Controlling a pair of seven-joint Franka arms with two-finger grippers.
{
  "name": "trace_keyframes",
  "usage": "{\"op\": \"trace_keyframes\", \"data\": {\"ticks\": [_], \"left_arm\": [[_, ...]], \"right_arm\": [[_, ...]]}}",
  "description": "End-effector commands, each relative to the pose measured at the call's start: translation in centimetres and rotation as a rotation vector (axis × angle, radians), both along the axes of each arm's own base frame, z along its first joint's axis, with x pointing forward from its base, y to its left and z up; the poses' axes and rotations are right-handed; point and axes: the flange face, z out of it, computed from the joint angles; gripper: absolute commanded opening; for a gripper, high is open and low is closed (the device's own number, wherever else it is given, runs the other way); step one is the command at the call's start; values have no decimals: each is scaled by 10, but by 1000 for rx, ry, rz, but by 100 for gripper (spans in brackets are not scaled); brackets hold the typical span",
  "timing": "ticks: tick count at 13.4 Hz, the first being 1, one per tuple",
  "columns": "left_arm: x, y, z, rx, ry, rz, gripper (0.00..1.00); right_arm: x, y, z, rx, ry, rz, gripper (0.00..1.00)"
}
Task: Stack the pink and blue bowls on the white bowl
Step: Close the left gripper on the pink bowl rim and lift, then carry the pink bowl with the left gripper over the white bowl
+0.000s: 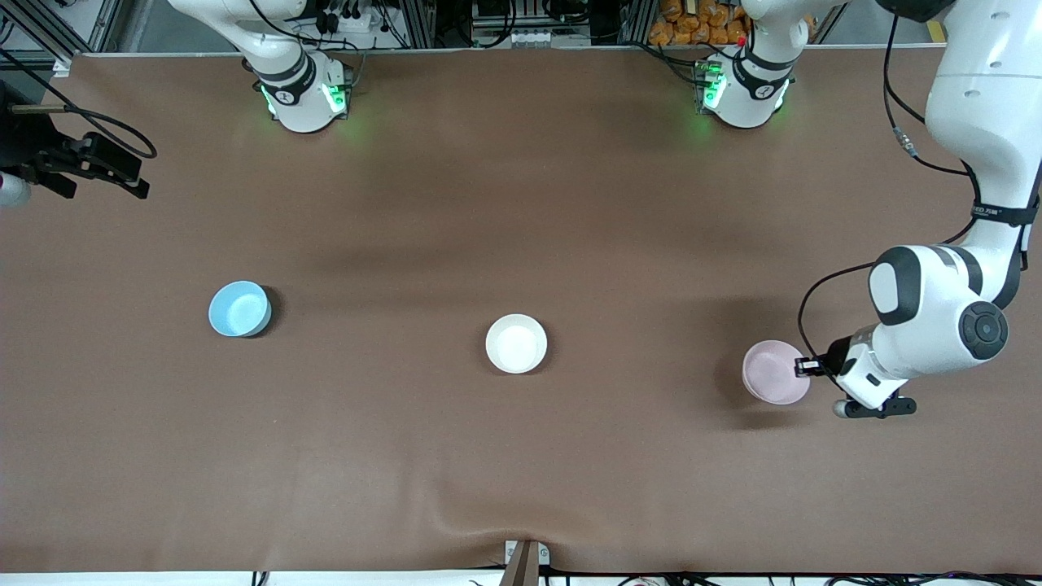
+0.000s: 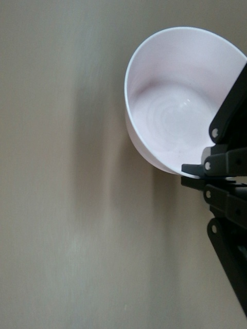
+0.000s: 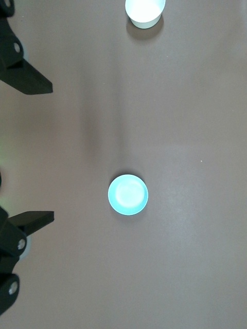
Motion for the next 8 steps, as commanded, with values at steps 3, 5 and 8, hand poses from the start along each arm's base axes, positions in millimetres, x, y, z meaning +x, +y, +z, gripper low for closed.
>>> {"op": "trace_keyframes", "data": {"ticks": [3, 5, 8], "left_arm": [[-10, -74, 47, -77, 19, 12, 0], [-10, -104, 60, -91, 13, 36, 0], [-14, -147, 72, -104, 10, 49, 0]], "right_arm": [[1, -4, 2, 23, 6, -2, 100], [1, -5, 2, 23, 10, -3, 100], [0, -3, 0, 23, 22, 0, 100]]}}
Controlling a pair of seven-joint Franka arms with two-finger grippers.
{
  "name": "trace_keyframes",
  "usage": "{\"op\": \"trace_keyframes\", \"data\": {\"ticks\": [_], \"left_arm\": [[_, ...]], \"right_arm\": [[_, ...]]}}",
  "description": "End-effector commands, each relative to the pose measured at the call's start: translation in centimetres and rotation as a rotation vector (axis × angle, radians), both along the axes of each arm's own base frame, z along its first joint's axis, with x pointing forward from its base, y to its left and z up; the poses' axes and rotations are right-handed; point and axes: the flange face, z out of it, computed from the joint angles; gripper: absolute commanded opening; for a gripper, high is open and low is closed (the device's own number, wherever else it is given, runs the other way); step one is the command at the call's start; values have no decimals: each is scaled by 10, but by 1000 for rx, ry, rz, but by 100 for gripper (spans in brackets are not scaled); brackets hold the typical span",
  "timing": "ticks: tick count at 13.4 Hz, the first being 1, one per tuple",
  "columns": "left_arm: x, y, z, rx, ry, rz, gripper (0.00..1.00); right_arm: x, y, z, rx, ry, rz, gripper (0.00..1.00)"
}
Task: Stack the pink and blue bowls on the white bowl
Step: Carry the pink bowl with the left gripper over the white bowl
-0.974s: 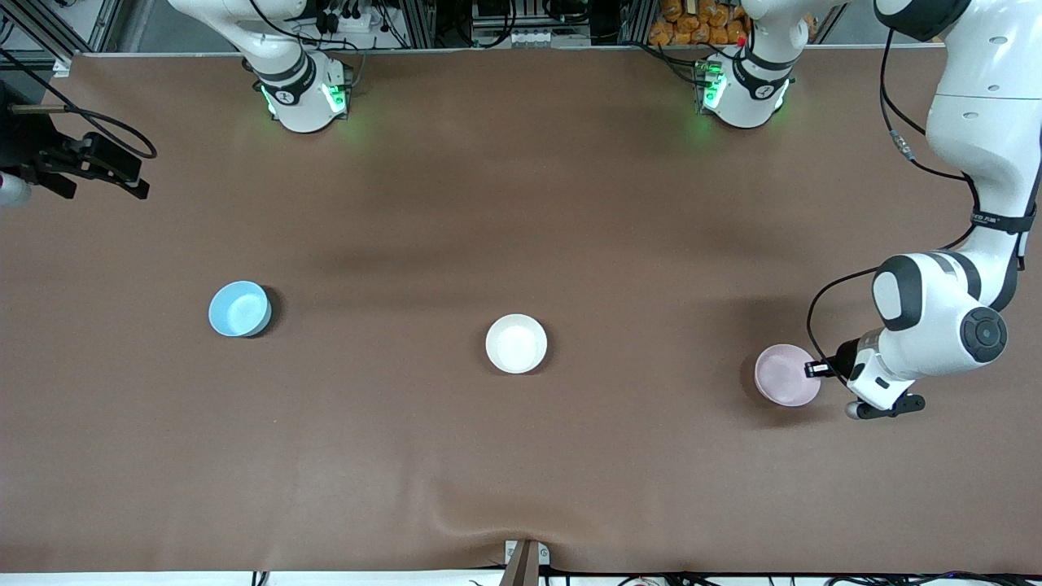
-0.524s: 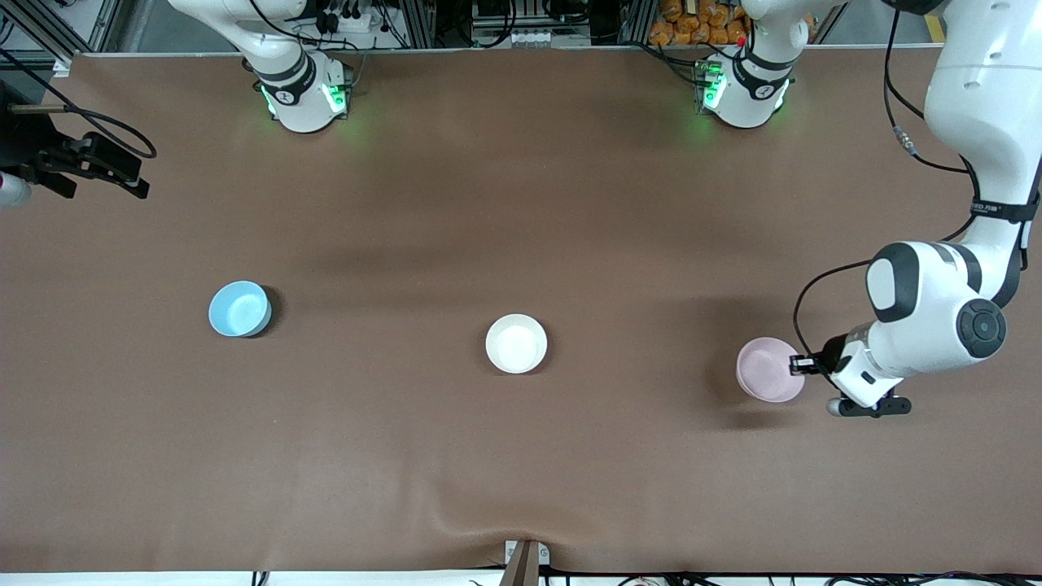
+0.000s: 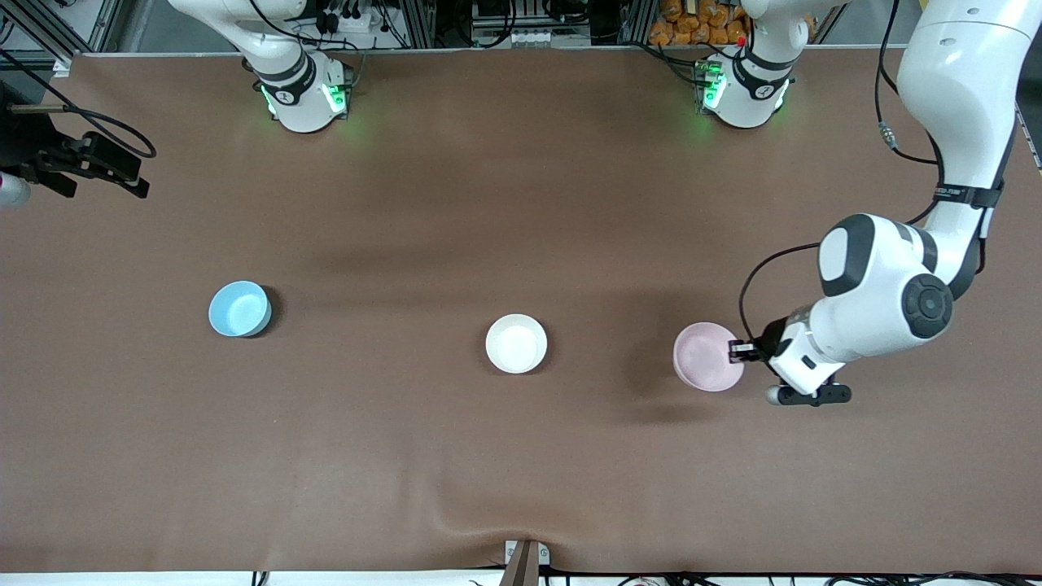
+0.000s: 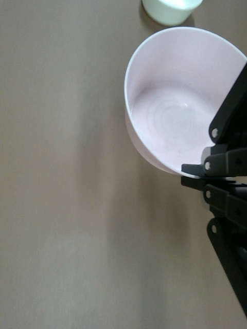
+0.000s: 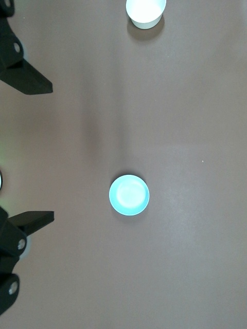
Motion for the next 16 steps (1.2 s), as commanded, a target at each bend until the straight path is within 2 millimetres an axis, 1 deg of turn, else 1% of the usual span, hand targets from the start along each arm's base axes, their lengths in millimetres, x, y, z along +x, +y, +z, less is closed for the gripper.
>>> {"op": "trace_keyframes", "data": {"ticks": [1, 2, 3, 4, 6, 7, 8, 10, 13, 14, 16], "left_arm": [[-5, -35, 15, -15, 11, 39, 0], [-9, -53, 19, -20, 15, 42, 0], [-11, -67, 23, -22, 18, 61, 0], [-14, -87, 30, -24, 15, 75, 0], [-25, -137, 38, -34, 28, 119, 0], [-35, -163, 31, -29, 56, 144, 0], [-43, -181, 27, -23, 72, 161, 0], [-46, -202, 25, -34, 87, 186, 0], [-52, -251, 12, -55, 109, 219, 0], [-50, -262, 4, -48, 108, 243, 0], [-55, -283, -17, -13, 74, 251, 0]], "right_arm": [[1, -1, 1, 19, 15, 4, 100], [1, -1, 0, 19, 17, 5, 100], [2, -2, 0, 19, 17, 2, 100], [2, -4, 0, 19, 15, -1, 100], [3, -4, -1, 17, 16, 3, 100], [3, -4, -2, 17, 16, 3, 100], [4, -3, -1, 17, 13, 5, 100], [6, -6, -2, 14, 12, 0, 100], [9, -7, -5, 9, 10, -3, 100], [9, -7, -5, 9, 10, -3, 100], [12, -9, -8, 7, 10, -5, 100]]}}
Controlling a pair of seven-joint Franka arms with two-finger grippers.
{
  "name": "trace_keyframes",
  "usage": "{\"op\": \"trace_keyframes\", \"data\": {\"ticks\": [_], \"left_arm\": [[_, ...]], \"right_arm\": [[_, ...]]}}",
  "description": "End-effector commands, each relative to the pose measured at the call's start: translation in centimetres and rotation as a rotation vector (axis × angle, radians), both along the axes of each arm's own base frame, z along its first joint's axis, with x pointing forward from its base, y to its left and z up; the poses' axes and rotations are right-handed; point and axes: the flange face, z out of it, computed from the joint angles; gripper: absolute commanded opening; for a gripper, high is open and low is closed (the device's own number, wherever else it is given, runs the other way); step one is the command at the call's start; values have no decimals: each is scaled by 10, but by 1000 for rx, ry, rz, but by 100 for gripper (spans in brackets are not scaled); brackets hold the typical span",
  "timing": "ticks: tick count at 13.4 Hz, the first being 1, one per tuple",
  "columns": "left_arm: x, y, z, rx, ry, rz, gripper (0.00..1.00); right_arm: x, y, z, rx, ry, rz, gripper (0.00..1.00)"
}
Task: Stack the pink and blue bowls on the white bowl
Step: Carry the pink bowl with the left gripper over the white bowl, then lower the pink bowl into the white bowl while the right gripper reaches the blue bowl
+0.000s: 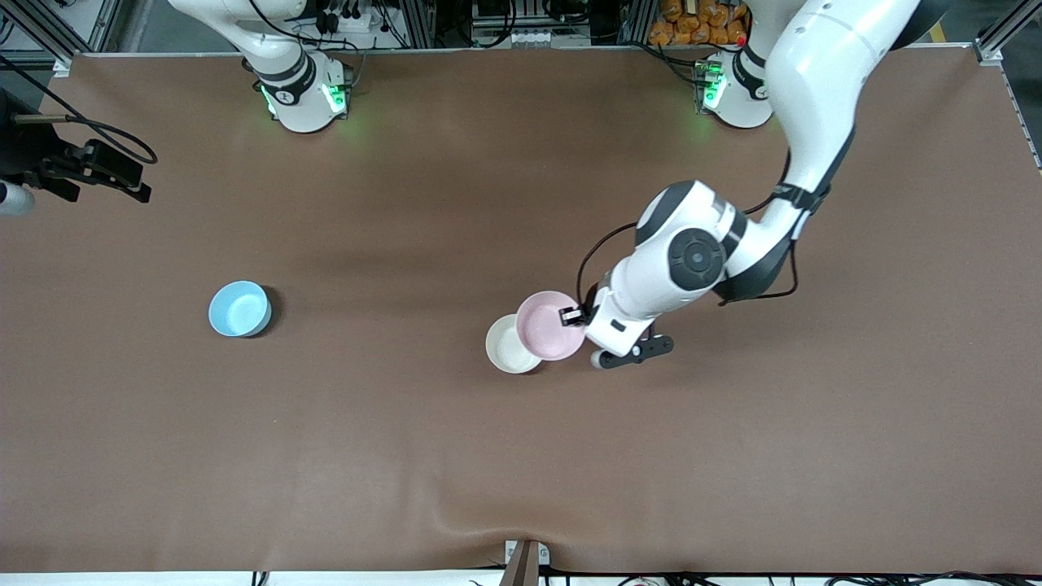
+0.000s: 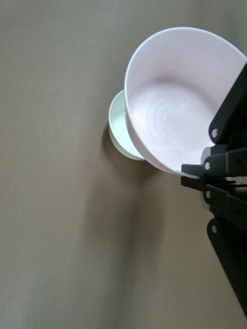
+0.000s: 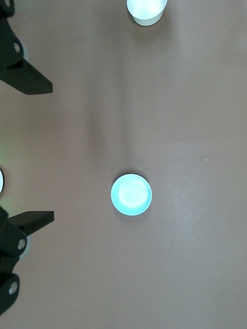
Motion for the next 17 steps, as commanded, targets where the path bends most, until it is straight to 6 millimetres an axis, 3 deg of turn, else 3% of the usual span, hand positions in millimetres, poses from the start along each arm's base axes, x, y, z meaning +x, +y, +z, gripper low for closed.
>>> {"op": "trace_keyframes", "data": {"ticks": [1, 4, 6, 8, 13, 14, 15, 16, 17], "left_arm": [[0, -35, -28, 28, -37, 45, 0], [-1, -53, -44, 16, -80, 85, 0], [-3, -55, -57, 16, -71, 83, 0], [-6, -60, -75, 14, -65, 81, 0], [-10, -63, -92, 19, -52, 77, 0], [-11, -62, -93, 20, -51, 76, 8], [-10, -62, -94, 22, -50, 79, 26], [-11, -63, -94, 23, -49, 81, 89], [-14, -69, -85, 18, -57, 84, 100]], "right_arm": [[13, -6, -7, 2, -1, 2, 100], [36, -22, -50, -7, 73, -18, 100], [45, -53, -60, 18, 57, -24, 100], [50, -60, -69, 14, 49, 27, 100], [77, -65, -150, 35, 152, 27, 100], [78, -67, -166, 36, 162, 24, 100], [77, -68, -185, 32, 171, 24, 100], [73, -69, -207, 30, 181, 21, 100], [68, -74, -232, 32, 187, 11, 100]]}}
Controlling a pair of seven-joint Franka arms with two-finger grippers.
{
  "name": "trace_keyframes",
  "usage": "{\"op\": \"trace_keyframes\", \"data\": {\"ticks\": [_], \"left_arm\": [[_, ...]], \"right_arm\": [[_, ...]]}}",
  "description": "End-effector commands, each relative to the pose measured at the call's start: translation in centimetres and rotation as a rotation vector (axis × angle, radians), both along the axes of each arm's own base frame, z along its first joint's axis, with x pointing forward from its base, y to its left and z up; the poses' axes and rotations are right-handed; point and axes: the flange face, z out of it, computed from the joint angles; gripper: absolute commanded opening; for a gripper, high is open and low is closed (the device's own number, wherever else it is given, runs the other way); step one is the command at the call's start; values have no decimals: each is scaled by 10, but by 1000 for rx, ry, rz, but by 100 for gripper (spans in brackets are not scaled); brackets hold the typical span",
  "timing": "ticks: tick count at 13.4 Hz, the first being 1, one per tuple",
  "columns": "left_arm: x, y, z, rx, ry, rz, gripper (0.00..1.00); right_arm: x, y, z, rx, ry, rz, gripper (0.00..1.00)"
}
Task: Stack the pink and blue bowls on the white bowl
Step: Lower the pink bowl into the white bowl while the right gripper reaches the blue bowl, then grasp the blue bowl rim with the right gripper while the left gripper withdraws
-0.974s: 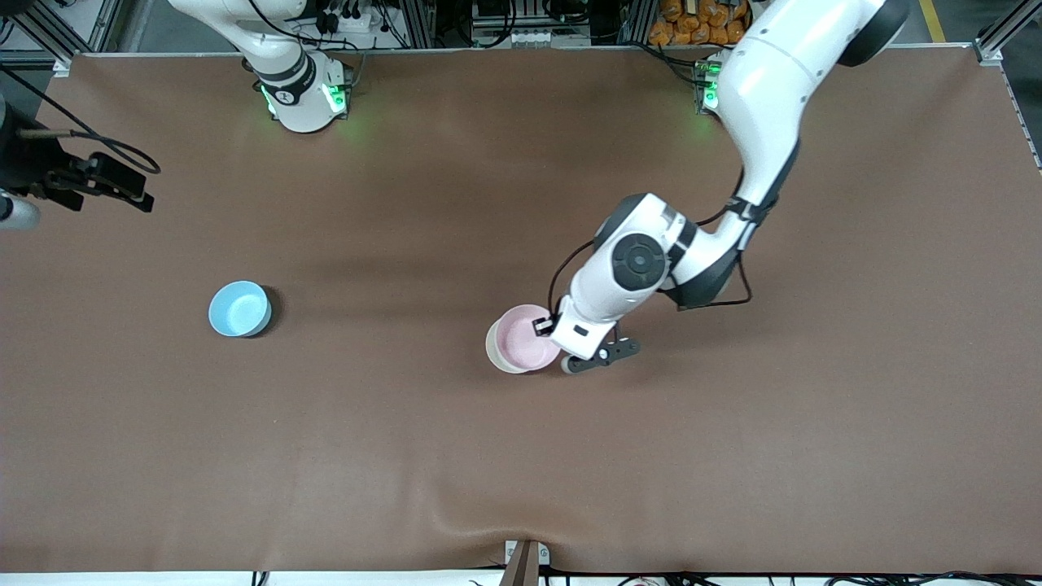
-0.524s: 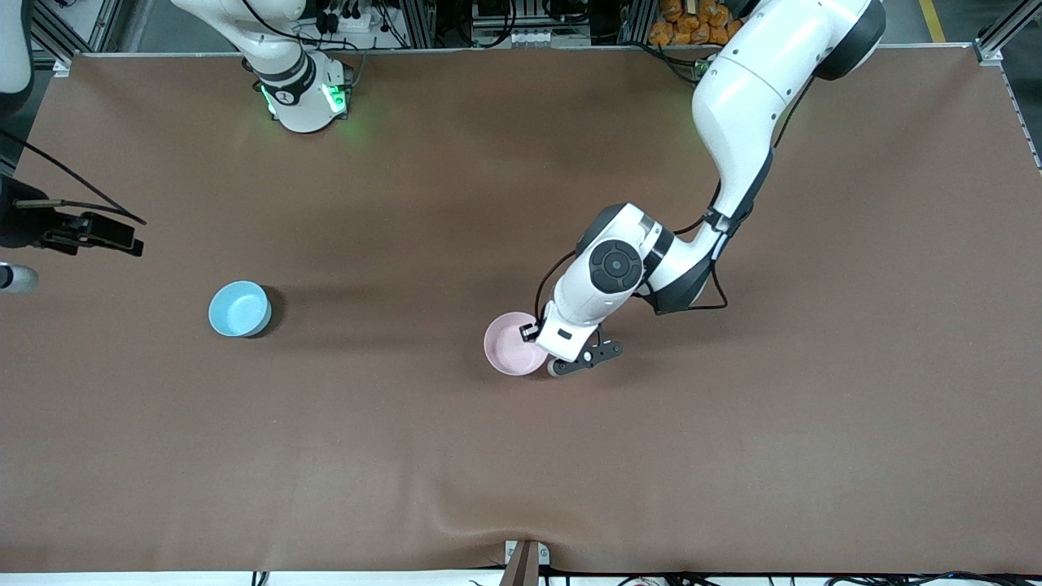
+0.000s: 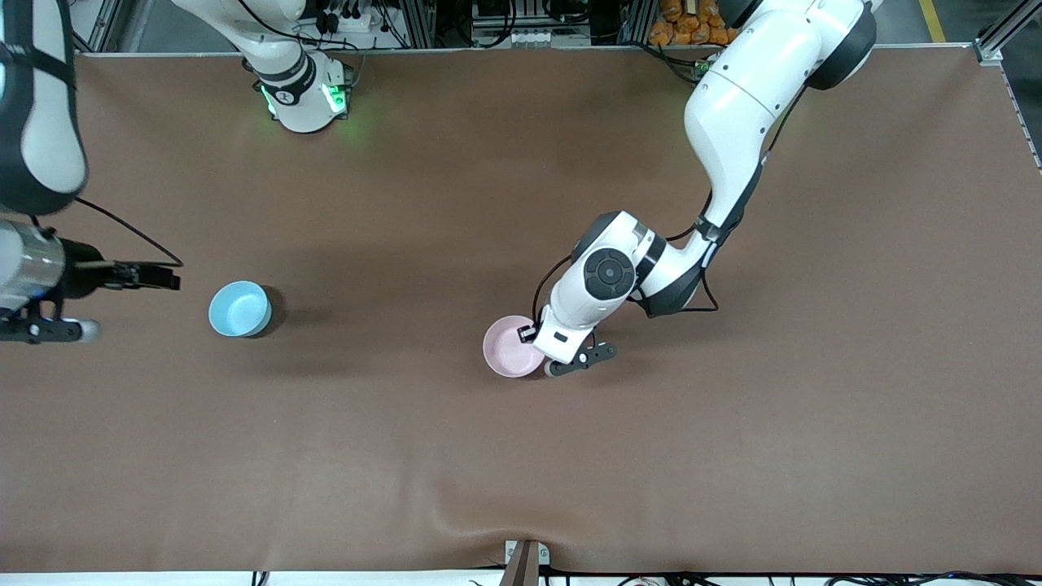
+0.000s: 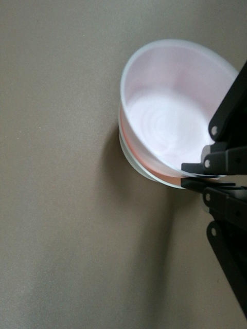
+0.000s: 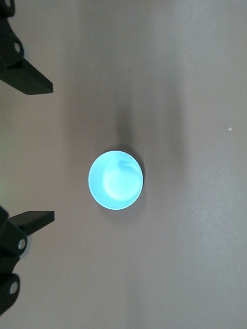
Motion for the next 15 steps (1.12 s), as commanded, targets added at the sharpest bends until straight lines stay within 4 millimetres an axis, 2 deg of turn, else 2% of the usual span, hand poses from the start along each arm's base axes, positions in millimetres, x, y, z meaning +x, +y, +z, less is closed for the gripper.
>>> {"op": "trace_keyframes", "data": {"ticks": [1, 3, 4, 5, 7, 9, 11, 12, 13, 14, 15], "left_arm": [[1, -10, 19, -15, -23, 31, 100], [12, 0, 61, -21, -77, 37, 100], [18, 11, 86, -3, -109, 34, 100], [24, 31, 124, 32, -121, 32, 100], [33, 82, 198, 75, -123, 44, 100], [36, 143, 267, 119, -123, 77, 100], [34, 218, 323, 170, -119, 32, 100], [30, 253, 346, 183, -119, -5, 100], [27, 289, 367, 195, -126, -9, 100], [23, 314, 385, 200, -139, 0, 100], [17, 336, 399, 211, -138, 3, 100]], "right_arm": [[-17, -7, -52, -3, 19, 1, 100], [-27, -9, -85, -4, 13, -6, 100], [-34, -19, -106, -3, -3, -14, 100], [-39, -24, -122, 1, -29, 10, 100], [-45, -48, -146, 16, -55, 46, 100], [-48, -97, -177, 52, -90, 113, 100], [-48, -98, -188, 63, -87, 124, 100], [-50, -103, -204, 76, -81, 103, 97], [-52, -107, -214, 85, -79, 86, 90], [-52, -104, -217, 91, -76, 81, 77], [-55, -100, -221, 100, -77, 47, 74]]}}
